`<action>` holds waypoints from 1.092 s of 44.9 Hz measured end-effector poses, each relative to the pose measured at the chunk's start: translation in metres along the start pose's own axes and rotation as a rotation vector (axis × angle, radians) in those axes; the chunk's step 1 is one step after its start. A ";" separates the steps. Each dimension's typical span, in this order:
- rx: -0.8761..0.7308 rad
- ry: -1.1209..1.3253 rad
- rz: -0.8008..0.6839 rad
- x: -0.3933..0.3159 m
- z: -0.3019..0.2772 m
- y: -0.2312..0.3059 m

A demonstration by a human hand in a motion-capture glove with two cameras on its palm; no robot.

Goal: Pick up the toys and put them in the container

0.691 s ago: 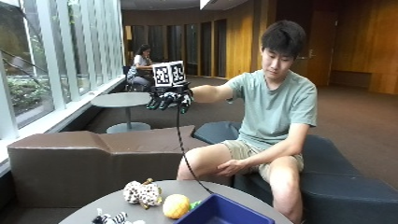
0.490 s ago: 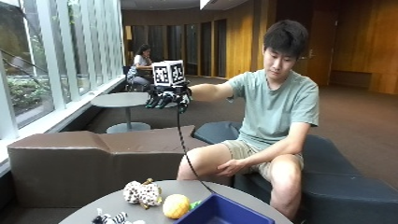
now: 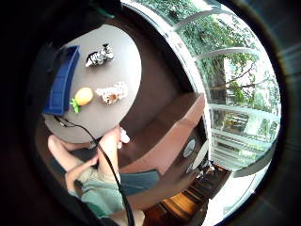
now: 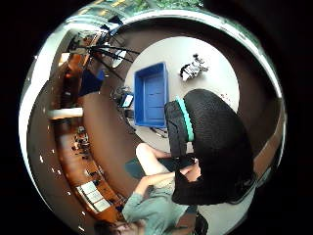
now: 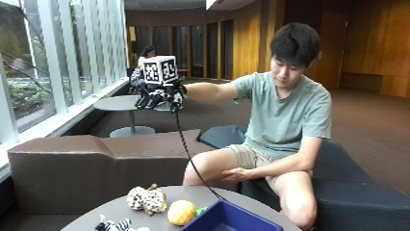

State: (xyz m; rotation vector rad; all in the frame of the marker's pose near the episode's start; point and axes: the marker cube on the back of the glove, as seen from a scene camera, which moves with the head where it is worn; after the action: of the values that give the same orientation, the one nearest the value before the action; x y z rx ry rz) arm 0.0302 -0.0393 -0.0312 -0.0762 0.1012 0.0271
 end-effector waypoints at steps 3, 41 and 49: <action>-0.034 0.002 0.003 0.009 0.009 -0.004; -0.172 0.016 0.004 0.076 0.379 -0.087; -0.114 0.042 0.039 0.071 0.376 -0.093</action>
State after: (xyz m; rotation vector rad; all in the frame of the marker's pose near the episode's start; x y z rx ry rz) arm 0.1418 -0.1016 0.3418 -0.1888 0.1431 0.0707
